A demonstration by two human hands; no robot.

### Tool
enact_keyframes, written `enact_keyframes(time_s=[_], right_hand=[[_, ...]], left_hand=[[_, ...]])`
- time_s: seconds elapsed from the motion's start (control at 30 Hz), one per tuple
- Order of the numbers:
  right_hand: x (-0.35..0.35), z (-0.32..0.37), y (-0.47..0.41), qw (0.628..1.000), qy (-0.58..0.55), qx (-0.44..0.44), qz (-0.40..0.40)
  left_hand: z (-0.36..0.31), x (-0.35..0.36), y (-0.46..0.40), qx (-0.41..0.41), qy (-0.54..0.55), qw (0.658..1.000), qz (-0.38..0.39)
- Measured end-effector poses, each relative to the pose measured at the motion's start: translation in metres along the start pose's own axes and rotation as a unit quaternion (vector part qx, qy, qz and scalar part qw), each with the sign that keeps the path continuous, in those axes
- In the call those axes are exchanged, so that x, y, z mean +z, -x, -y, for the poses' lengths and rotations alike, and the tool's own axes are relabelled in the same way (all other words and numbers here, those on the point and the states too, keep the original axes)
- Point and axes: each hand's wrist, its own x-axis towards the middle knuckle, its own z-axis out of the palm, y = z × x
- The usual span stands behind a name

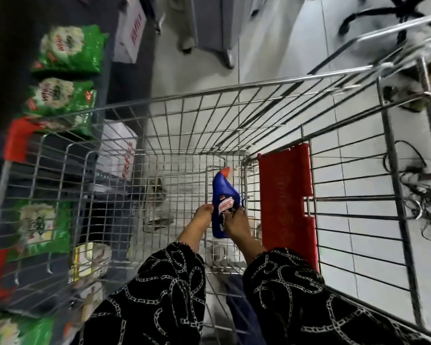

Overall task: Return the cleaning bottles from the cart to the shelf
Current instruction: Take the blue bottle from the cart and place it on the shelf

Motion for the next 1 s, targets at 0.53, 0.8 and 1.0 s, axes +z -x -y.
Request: enact_keyframes(time_s=[0.53,0.8,1.0], right_hand=[[-0.017,0.031,0.025,0.956,-0.279,0.053,0.081],[-0.068,0.063,0.087,0.935,-0.321,-0.080,0.129],[-0.089,0.105,0.165,0.917,-0.325,-0.163,0.162]], left_hand=[[-0.010,-0.042,0.035,-0.004,0.166,0.985,0.053],[-0.045,-0.071,0.124,0.100,0.187,0.973,0.091],[-0.049,-0.120,0.218,0.209,0.204,0.953,0.080]])
